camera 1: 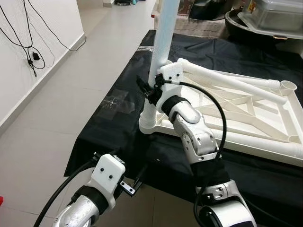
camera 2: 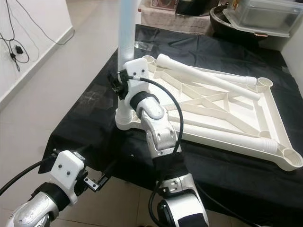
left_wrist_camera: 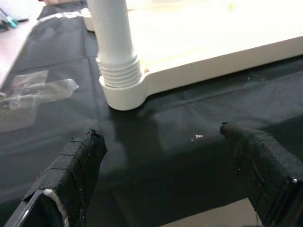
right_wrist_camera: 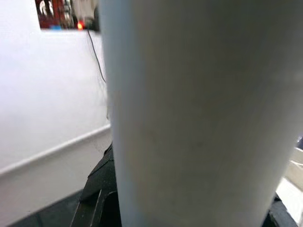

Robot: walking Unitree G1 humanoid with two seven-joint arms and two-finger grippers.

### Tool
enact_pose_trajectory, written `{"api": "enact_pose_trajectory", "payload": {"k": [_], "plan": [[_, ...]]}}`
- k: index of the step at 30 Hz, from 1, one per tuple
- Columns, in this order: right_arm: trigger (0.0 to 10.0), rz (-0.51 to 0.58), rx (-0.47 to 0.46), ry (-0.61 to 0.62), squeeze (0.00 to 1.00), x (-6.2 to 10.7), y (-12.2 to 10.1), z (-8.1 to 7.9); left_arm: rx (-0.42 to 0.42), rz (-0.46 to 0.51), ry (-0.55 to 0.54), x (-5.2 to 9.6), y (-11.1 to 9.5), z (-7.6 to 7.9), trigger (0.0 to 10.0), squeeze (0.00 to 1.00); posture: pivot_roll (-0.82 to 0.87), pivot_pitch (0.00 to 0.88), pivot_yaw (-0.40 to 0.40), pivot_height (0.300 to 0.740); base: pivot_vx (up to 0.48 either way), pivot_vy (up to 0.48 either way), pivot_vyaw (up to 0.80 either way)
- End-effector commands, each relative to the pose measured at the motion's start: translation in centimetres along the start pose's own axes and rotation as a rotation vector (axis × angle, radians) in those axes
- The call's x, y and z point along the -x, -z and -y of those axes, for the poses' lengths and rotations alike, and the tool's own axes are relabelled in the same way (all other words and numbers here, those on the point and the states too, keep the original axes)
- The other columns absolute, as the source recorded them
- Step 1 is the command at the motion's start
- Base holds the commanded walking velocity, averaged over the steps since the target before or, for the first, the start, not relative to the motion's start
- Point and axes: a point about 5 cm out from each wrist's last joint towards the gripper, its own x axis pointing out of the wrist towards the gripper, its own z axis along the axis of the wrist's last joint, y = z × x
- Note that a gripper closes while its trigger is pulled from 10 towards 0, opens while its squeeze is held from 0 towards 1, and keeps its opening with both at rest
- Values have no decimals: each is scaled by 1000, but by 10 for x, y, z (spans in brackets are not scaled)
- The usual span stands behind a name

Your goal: Building children table

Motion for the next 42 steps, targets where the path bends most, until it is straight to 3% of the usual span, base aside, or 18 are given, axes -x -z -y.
{"api": "enact_pose_trajectory", "payload": {"k": [1,5,12,15,24,29,31,33,36,37,39,40,41,42], "plan": [[10000,-307,-37,159,0,14,64,16,6,-18,2,1,5,1,10000,0,135,191,-95,740,0,0,0],[10000,-307,-91,281,0,16,64,14,7,-18,2,1,5,1,10000,0,138,193,-94,740,0,0,0],[10000,-325,-152,333,0,18,67,9,4,-18,1,1,5,0,10000,0,140,192,-95,740,0,0,0],[10000,-366,-188,434,0,21,73,13,1,-19,-1,1,6,-1,10000,0,141,191,-96,740,0,0,0],[10000,-403,-148,714,0,31,75,19,-3,-18,-3,0,6,-2,10000,0,144,189,-95,740,0,0,0],[10000,-392,-226,836,0,36,73,17,-6,-19,-6,-1,6,-4,10000,0,147,182,-95,740,0,0,0],[10000,-288,-262,840,0,31,57,19,-4,-23,-8,-2,8,-5,10000,0,156,166,-91,740,0,0,0],[10000,-288,-262,840,0,31,57,19,-4,-23,-8,-2,8,-5,10000,0,156,166,-91,740,0,0,0],[10000,-155,-285,813,0,24,33,22,1,-27,-7,-3,9,-6,10000,0,153,153,-86,740,0,0,0],[10000,-155,-285,813,0,24,33,22,1,-27,-7,-3,9,-6,10000,0,153,153,-86,740,0,0,0],[10000,27,-313,745,0,18,-1,27,6,-29,-11,-6,10,-7,10000,0,151,133,-81,740,0,0,0],[10000,86,-318,728,0,17,-13,29,22,-25,-13,-8,11,-7,10000,1000,151,133,-81,740,0,0,0],[10000,86,-318,728,0,17,-13,29,22,-25,-13,-8,11,-7,10000,1000,151,133,-81,740,0,0,0],[10000,192,-329,654,0,16,-34,31,47,-14,-21,-11,11,-10,10000,1000,153,108,-75,740,0,0,0]]}}
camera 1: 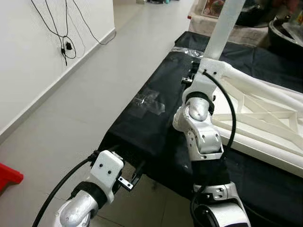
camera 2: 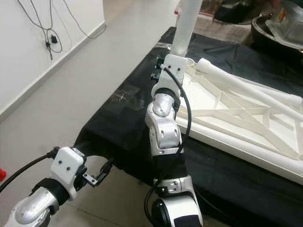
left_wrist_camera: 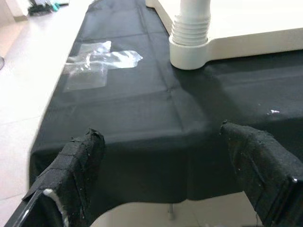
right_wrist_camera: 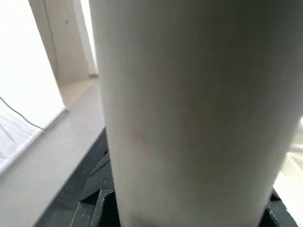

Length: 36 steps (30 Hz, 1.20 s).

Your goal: Building children table

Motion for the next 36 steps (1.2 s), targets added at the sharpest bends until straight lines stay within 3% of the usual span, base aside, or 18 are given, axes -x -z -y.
{"api": "enact_pose_trajectory", "payload": {"k": [1,2,5,9,10,11,12,13,19,22,25,36], "plan": [[10000,23,-124,-94,0,6,-10,-19,43,-1,7,-2,4,1,10000,1000,153,108,-75,740,0,0,0],[10000,69,-154,-173,0,6,-21,-22,44,7,6,-5,3,0,10000,1000,155,105,-76,740,0,0,0],[10000,74,-171,-231,0,7,-24,-26,34,8,4,-5,3,-1,10000,1000,156,102,-75,740,0,0,0],[10000,45,-240,-426,0,13,-23,-32,-54,1,-30,-13,3,-5,10000,1000,153,84,-69,740,0,0,0],[10000,45,-240,-426,0,13,-23,-32,-54,1,-30,-13,3,-5,10000,1000,153,84,-69,740,0,0,0],[10000,22,-261,-481,0,16,-20,-34,-75,-1,-36,-15,2,-6,10000,922,153,84,-69,740,0,0,0],[10000,22,-261,-481,0,16,-20,-34,-75,-1,-36,-15,2,-6,10000,922,153,84,-69,740,0,0,0],[10000,-10,-256,-539,0,20,-13,-35,-104,-5,-36,-21,2,-7,10000,0,155,75,-67,740,0,0,0],[10000,-90,-244,-746,0,41,6,-40,-162,-6,-33,-47,-1,-11,10000,0,145,62,-63,740,0,0,0],[10000,-96,-234,-773,0,45,8,-40,-175,-3,-33,-54,-3,-13,10000,0,144,62,-62,740,0,0,0],[10000,-127,-224,-847,0,56,14,-37,-207,5,-39,-73,-6,-19,10000,0,145,63,-63,740,0,0,0],[10000,-162,-257,-902,0,64,15,-34,-217,-12,-39,-86,1,-17,10000,0,138,66,-58,740,0,0,0]]}}
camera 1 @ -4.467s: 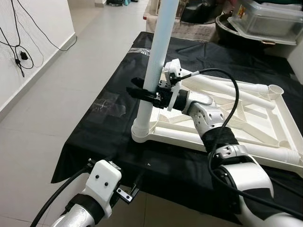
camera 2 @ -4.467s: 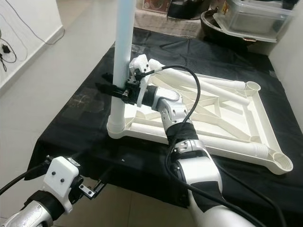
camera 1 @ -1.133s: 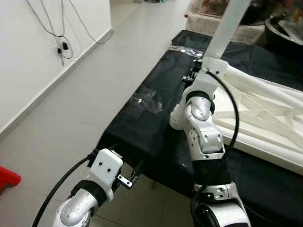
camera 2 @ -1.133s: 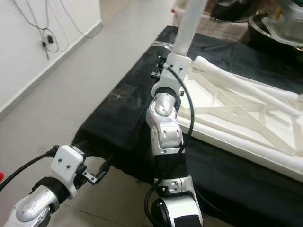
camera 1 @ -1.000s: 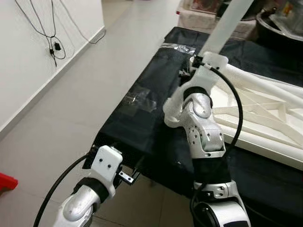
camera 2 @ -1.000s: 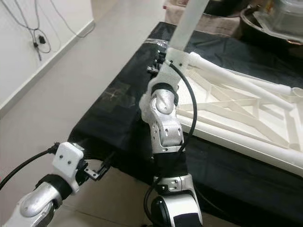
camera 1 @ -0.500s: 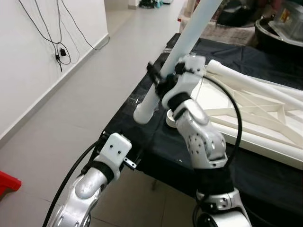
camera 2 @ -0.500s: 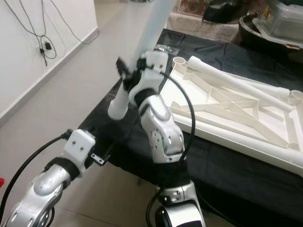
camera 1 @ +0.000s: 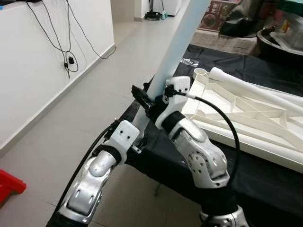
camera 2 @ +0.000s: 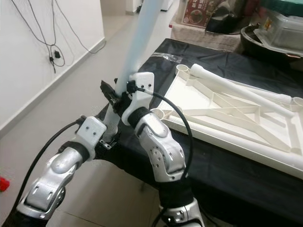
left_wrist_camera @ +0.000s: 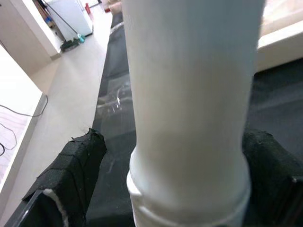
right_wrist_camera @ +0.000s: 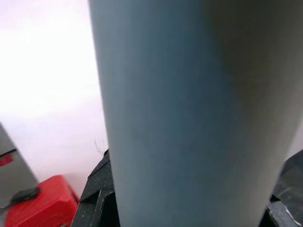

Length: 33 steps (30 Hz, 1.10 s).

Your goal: Building children table

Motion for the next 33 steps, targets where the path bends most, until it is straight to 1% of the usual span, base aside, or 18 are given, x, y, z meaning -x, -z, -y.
{"api": "enact_pose_trajectory", "payload": {"k": [1,6,7,8,9,17,21,22,23,24,25,26,27,28,29,31,32,33], "plan": [[10000,14,-16,-27,0,3,-4,-4,0,-9,17,-2,4,6,10000,0,138,66,-58,740,0,0,0],[10000,10,-22,-42,0,4,-3,-6,14,-14,14,-6,6,7,10000,0,138,68,-57,740,0,0,0],[10000,8,-22,-45,0,4,-3,-6,20,-10,16,-7,6,9,8039,0,138,68,-57,740,0,0,0],[10000,8,-22,-45,0,4,-3,-6,20,-10,16,-7,6,9,8039,0,138,68,-57,740,0,0,0],[10000,7,-23,-46,0,5,-3,-6,32,-11,12,-8,7,10,0,0,138,68,-57,740,0,0,0],[10000,-11,-15,-67,0,7,1,-10,24,30,9,-14,4,12,0,0,132,66,-58,740,0,0,0],[10000,-17,3,-53,0,8,6,-7,16,31,7,-13,5,11,0,0,132,67,-57,740,0,0,0],[10000,-18,10,-37,1000,9,8,-2,12,27,5,-12,6,10,1882,0,132,67,-57,740,0,0,0],[10000,-18,10,-37,1000,9,8,-2,12,27,5,-12,6,10,1882,0,132,67,-57,740,0,0,0],[10000,-20,22,-21,1000,9,9,4,24,25,14,-10,6,8,10000,0,134,67,-56,740,0,0,0],[10000,-20,22,-21,1000,9,9,4,24,25,14,-10,6,8,10000,0,134,67,-56,740,0,0,0],[10000,-21,30,-11,1000,10,10,8,41,24,30,-8,6,7,10000,0,136,68,-56,740,0,0,0],[10000,-27,36,-3,925,10,10,13,54,24,56,-5,6,6,10000,0,136,68,-57,740,0,0,0],[10000,-37,21,-30,0,11,10,17,70,25,113,0,7,7,10000,0,137,72,-55,740,0,0,0],[10000,-37,21,-30,0,11,10,17,70,25,113,0,7,7,10000,0,137,72,-55,740,0,0,0],[10000,-42,-4,-102,0,14,9,22,72,33,242,12,9,10,10000,0,143,73,-55,740,0,0,0],[10000,-57,-19,-152,0,15,9,25,80,24,327,20,11,11,10000,0,147,75,-57,740,0,0,0],[10000,-57,-19,-152,0,15,9,25,80,24,327,20,11,11,10000,0,147,75,-57,740,0,0,0]]}}
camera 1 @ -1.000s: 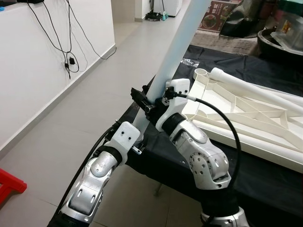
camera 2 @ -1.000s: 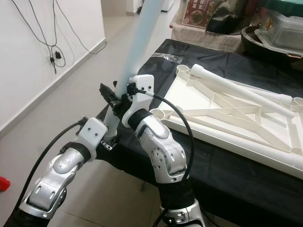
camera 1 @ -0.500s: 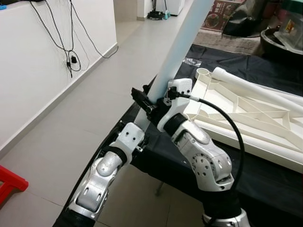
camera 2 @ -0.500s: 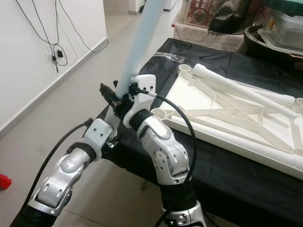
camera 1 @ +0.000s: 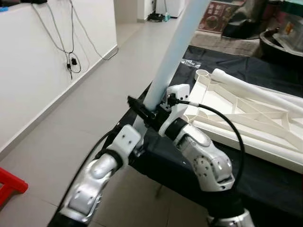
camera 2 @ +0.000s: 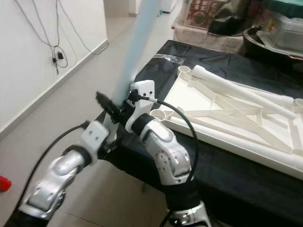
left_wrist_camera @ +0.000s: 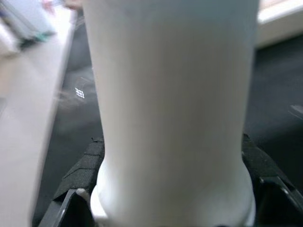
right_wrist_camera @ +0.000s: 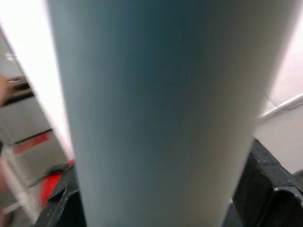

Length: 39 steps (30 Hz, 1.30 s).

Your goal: Building children table

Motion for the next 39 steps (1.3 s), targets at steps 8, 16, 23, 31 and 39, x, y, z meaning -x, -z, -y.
{"api": "enact_pose_trajectory", "payload": {"k": [8,16,23,31,39], "plan": [[10000,-128,-53,-310,0,15,0,3,76,-24,261,26,2,13,10000,0,151,85,-58,740,0,0,0],[10000,-186,-69,-459,0,23,5,-8,128,-21,322,34,-1,18,10000,0,149,85,-53,740,0,0,0],[10000,-181,-93,-474,0,23,8,-14,151,-1,334,30,-4,24,10000,0,145,82,-51,740,0,0,0],[10000,-173,-133,-512,0,23,6,-20,167,-5,359,31,-3,31,10000,0,141,72,-51,740,0,0,0],[7882,-178,-147,-530,0,24,8,-24,171,-6,367,32,-4,32,10000,0,137,71,-51,740,0,0,0]]}}
